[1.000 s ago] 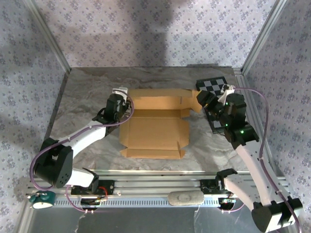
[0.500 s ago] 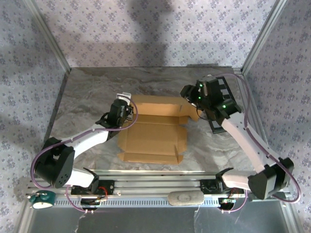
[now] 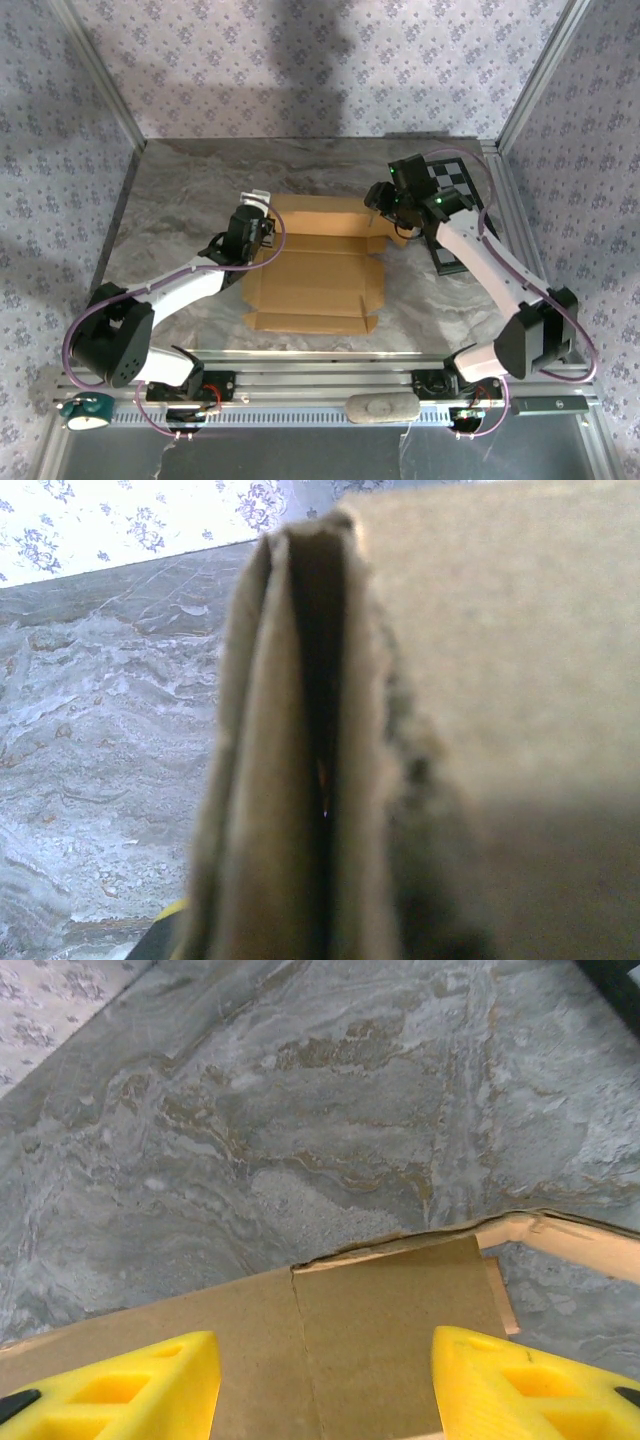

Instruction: Fold the paper box

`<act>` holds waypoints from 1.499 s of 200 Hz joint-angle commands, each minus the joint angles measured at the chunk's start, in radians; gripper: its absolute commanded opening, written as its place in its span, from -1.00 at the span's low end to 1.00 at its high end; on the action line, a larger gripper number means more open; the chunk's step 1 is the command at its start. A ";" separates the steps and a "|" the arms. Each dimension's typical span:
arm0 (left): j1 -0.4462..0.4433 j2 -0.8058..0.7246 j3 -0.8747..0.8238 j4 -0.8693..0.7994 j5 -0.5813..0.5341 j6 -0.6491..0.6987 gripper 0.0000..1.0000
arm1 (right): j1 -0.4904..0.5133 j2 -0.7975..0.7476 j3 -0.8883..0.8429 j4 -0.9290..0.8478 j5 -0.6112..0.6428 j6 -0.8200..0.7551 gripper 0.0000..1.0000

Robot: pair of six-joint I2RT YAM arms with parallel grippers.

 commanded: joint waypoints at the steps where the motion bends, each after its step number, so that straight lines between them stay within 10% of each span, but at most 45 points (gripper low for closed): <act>1: -0.001 0.011 0.036 0.045 -0.004 -0.008 -1.00 | 0.000 0.027 0.054 0.026 -0.065 -0.019 0.17; 129: 0.059 0.003 0.054 -0.008 0.094 -0.150 -1.00 | -0.088 0.010 -0.063 0.287 -0.327 0.101 -0.20; 300: 0.070 0.011 0.125 -0.106 0.087 -0.250 -1.00 | -0.087 0.019 -0.087 0.484 -0.367 0.326 -1.00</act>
